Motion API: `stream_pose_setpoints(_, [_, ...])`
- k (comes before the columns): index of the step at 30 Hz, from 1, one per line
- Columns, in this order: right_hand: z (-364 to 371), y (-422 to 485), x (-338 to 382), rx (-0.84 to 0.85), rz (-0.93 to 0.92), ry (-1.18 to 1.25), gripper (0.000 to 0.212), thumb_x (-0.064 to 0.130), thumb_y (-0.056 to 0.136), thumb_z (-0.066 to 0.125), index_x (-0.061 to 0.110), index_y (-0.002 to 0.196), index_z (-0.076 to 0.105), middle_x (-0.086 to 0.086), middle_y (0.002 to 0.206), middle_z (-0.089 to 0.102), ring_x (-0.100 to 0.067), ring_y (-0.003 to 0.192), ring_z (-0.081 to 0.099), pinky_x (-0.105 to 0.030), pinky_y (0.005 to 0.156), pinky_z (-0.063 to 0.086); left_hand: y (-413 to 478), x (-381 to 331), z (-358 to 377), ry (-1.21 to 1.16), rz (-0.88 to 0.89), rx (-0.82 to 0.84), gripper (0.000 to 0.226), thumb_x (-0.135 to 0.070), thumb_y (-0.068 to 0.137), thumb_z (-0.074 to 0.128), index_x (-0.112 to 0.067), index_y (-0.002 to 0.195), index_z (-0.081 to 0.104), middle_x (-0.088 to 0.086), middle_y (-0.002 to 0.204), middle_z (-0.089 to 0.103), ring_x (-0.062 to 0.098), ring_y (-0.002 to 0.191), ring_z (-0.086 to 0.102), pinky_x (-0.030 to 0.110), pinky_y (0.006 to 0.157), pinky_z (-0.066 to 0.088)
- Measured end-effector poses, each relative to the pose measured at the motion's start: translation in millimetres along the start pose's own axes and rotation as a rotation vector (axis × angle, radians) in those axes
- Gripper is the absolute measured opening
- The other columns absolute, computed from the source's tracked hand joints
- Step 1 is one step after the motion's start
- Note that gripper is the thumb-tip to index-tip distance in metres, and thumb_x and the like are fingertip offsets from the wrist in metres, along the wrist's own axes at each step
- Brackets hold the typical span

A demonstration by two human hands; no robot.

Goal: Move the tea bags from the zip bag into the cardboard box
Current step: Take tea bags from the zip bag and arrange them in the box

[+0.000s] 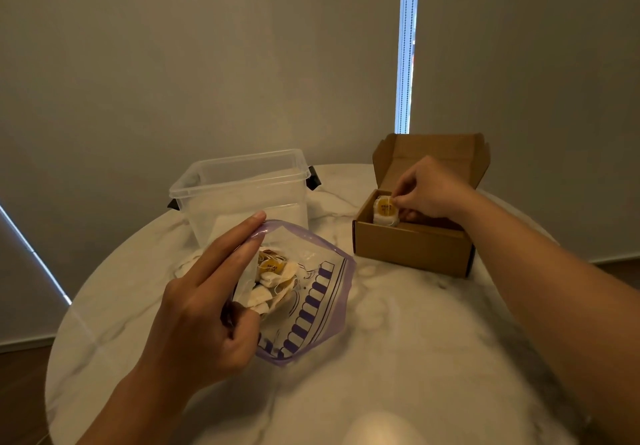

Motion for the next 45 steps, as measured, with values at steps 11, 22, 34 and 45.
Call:
stream_pose_setpoints(11, [26.5, 29.1, -17.6, -0.032, 0.069, -0.232, 0.005, 0.01, 0.084, 0.072, 0.008, 0.08, 0.074, -0.011, 0.08, 0.07, -0.023, 0.071, 0.07, -0.042, 0.071, 0.061, -0.7, -0.1, 0.4, 0.0, -0.009, 0.011, 0.059, -0.017, 0.081, 0.044, -0.008, 0.139, 0.048, -0.012, 0.153, 0.04, -0.008, 0.116, 0.053, 0.026, 0.048, 0.055])
stream_pose_setpoints(22, [-30.4, -40.4, 44.1, -0.278, -0.135, -0.138, 0.009, 0.022, 0.085, 0.073, 0.014, 0.085, 0.074, 0.001, 0.073, 0.068, -0.01, 0.063, 0.065, -0.023, 0.057, 0.051, 2.4, -2.5, -2.0, 0.02, -0.01, 0.014, 0.06, -0.013, 0.078, 0.045, -0.002, 0.137, 0.05, 0.007, 0.147, 0.048, 0.012, 0.106, 0.06, 0.04, 0.053, 0.059])
stream_pose_setpoints(34, [99.9, -149.5, 162.0, 0.239, -0.59, -0.275, 0.02, 0.02, 0.091, 0.065, 0.023, 0.11, 0.071, 0.004, 0.099, 0.07, -0.009, 0.086, 0.064, -0.025, 0.074, 0.056, 4.6, -3.2, -1.0, 0.009, -0.033, 0.025, 0.066, -0.01, 0.073, 0.046, -0.001, 0.138, 0.05, 0.007, 0.149, 0.047, 0.005, 0.124, 0.054, 0.032, 0.083, 0.057])
stream_pose_setpoints(45, [143.6, -125.6, 171.5, 0.187, -0.73, -0.755, 0.016, 0.01, 0.094, 0.057, 0.009, 0.109, 0.062, -0.01, 0.109, 0.062, -0.025, 0.101, 0.061, -0.03, 0.074, 0.047, 2.6, -1.2, 1.0, 0.028, -0.057, 0.042, 0.065, -0.01, 0.072, 0.046, 0.001, 0.136, 0.053, 0.008, 0.149, 0.048, 0.025, 0.101, 0.065, 0.042, 0.073, 0.058])
Point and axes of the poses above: each hand's wrist, its own y-axis towards the middle knuckle, its own z-axis out of the palm, x = y × z, the point moved 9 cm from there along y, towards the middle knuckle
